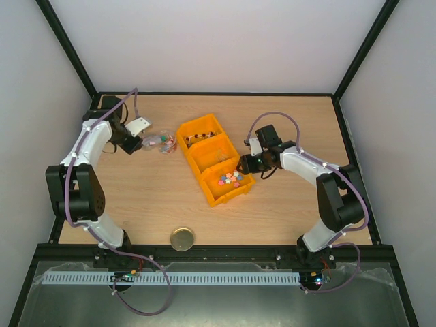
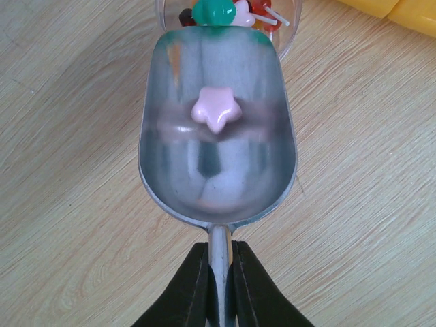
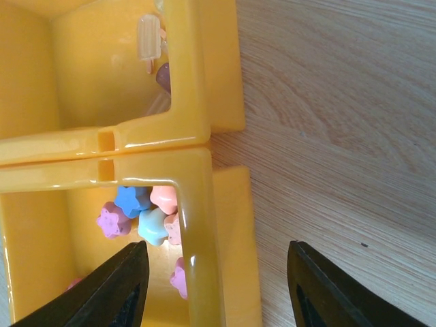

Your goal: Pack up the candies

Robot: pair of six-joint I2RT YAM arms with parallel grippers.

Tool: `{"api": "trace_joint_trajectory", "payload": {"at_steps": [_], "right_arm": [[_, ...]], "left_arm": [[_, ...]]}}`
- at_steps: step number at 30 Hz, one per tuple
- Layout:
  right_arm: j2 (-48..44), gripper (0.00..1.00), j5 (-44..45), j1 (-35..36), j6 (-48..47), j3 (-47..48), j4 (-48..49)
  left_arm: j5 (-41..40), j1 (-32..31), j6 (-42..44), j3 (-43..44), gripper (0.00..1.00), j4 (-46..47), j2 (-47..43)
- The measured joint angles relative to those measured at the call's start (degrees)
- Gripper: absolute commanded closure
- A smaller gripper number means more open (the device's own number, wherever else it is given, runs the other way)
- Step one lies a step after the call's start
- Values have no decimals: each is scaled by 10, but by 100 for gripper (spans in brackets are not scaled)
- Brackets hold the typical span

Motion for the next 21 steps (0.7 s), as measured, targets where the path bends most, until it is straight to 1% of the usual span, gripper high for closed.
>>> {"api": "trace_joint_trajectory", "payload": {"at_steps": [12, 21], "right_arm": [[-1, 43, 0, 0, 1, -11, 0], [-13, 43, -2, 0, 1, -23, -1]], "left_arm": [[-28, -12, 12, 1, 98, -5, -3], [-45, -18, 28, -16, 98, 3, -35]]}}
